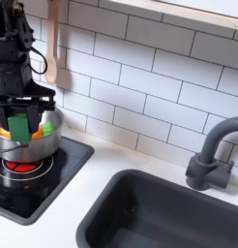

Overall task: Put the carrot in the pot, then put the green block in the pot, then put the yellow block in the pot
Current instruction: 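Put the green block in the pot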

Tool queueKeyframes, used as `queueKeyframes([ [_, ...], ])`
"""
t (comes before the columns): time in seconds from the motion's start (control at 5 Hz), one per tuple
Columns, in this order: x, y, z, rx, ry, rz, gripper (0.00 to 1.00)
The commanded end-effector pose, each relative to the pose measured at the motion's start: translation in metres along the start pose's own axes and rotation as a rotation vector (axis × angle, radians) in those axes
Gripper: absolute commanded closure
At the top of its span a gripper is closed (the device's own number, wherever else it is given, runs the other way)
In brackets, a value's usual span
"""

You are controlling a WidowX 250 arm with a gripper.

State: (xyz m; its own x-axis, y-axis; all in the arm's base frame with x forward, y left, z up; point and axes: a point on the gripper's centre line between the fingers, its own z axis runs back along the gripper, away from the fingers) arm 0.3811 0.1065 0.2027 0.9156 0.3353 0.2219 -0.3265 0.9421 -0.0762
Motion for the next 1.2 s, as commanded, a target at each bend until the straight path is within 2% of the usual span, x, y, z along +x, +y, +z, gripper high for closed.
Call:
queueKeyframes([
  [0.0, 0.008, 0.003, 0.004, 0.003, -0.017, 0.005, 1.0],
  [0.6, 0.013, 0.012, 0.007, 0.012, -0.028, 0.021, 1.0],
  [1.0, 0.013, 0.018, -0.006, 0.019, 0.008, 0.039, 1.0],
])
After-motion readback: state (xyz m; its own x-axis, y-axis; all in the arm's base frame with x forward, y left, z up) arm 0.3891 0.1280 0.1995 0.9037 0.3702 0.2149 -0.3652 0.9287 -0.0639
